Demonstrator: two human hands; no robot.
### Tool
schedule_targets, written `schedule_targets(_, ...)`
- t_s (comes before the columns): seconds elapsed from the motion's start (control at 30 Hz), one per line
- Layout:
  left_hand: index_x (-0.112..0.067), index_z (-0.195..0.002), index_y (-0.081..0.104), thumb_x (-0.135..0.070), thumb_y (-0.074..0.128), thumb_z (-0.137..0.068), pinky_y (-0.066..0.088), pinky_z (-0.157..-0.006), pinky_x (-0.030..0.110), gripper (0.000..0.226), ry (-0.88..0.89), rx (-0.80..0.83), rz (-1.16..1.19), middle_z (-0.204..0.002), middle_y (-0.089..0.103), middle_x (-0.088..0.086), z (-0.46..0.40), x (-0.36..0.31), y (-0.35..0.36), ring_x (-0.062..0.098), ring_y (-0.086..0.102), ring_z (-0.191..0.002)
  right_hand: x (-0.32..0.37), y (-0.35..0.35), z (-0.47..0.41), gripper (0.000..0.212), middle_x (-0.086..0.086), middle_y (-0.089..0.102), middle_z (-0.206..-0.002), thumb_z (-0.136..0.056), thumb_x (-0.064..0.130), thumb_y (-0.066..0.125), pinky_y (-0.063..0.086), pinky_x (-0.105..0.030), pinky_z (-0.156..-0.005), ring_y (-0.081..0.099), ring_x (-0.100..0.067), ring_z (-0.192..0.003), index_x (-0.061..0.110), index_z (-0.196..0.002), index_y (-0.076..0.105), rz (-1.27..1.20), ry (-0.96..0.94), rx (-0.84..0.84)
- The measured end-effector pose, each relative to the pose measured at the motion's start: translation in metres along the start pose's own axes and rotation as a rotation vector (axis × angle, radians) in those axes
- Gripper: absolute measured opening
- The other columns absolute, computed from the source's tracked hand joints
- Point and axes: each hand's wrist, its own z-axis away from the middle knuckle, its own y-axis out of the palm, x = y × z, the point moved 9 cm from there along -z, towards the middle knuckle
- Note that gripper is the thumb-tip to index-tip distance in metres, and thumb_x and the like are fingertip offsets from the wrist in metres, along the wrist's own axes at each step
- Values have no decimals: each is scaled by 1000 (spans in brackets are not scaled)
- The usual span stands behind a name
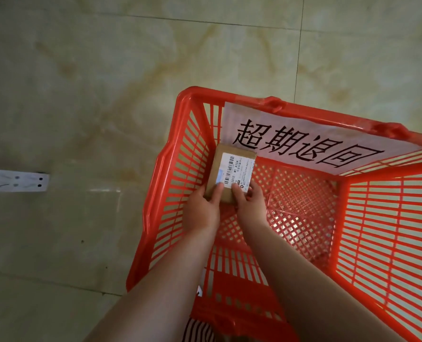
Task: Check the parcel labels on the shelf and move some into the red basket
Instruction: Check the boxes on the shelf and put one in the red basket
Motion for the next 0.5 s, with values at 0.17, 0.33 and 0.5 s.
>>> schedule_targets(0.17, -23, -110, 72, -58, 49, -92, 36, -70, 26, 45, -33, -59, -82, -103, 74, 1, 13, 11, -8, 23, 66, -96, 3, 3, 6, 49, -3, 63, -129, -96, 27, 64, 52, -41, -101, 61, -19, -115, 16, -141, 48, 21, 11, 88)
schedule_targets(0.33, -24, -114, 71, -56, 47, -94, 37, -73, 26, 44, -60, -65, -49, -107, 72, -1, 15, 17, -11, 20, 65, -98, 9, 11, 9, 48, -2, 61, -128, -97, 26, 62, 53, -39, -100, 61, -20, -117, 15, -141, 47, 63, 4, 146)
schedule_targets(0.5, -22, -119, 68, -54, 46, -95, 39, -75, 27, 46, -38, -51, -47, -111, 71, -1, 10, 15, -11, 21, 64, -100, 1, 15, 9, 63, -6, 58, -132, -84, 48, 63, 48, -49, -104, 57, -24, -120, 24, -140, 47, 108, 9, 81)
